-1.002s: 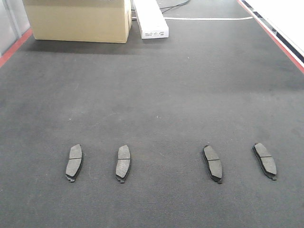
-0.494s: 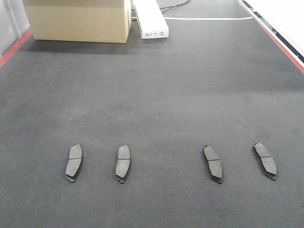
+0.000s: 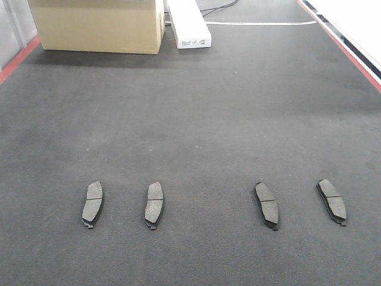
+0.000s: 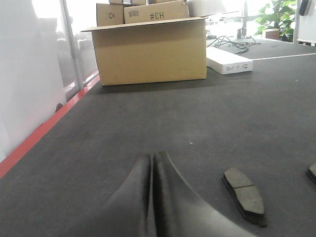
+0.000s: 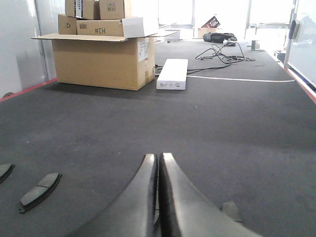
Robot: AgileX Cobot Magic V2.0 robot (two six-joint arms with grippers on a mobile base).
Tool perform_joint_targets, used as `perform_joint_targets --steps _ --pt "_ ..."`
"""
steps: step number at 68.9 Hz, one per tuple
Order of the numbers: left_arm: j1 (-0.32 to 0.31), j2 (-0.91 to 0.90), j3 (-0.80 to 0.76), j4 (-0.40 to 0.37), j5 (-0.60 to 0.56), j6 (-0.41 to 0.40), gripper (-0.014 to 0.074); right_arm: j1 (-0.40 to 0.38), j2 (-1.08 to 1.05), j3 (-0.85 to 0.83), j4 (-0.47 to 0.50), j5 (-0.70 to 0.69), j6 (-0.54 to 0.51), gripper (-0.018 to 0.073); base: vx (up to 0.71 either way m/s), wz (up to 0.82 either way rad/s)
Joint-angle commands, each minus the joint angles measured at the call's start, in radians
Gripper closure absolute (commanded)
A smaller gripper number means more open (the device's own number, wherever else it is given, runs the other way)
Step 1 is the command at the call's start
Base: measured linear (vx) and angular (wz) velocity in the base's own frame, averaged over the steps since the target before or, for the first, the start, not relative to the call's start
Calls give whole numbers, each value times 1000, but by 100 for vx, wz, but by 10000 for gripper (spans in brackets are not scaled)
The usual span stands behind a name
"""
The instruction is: Move and align brake pads A on conveyor
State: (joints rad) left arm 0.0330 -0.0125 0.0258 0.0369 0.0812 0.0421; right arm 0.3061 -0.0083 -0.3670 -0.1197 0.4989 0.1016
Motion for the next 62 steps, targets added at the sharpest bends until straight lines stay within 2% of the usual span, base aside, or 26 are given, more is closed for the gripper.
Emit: perform_joint_targets --steps 1,7,54,62 --pt "-3 -16 18 -45 -65 1 603 -5 16 -22 -10 -78 -1 571 0 0" --pt "-3 -16 18 -68 -65 1 603 -5 16 -22 -10 -78 -1 571 0 0" --pt "-3 -15 18 -66 -65 1 603 -5 16 -22 -10 -78 -1 571 0 0" --pt "-3 -15 18 -66 -65 1 603 -17 16 -20 -70 -87 -25 571 0 0"
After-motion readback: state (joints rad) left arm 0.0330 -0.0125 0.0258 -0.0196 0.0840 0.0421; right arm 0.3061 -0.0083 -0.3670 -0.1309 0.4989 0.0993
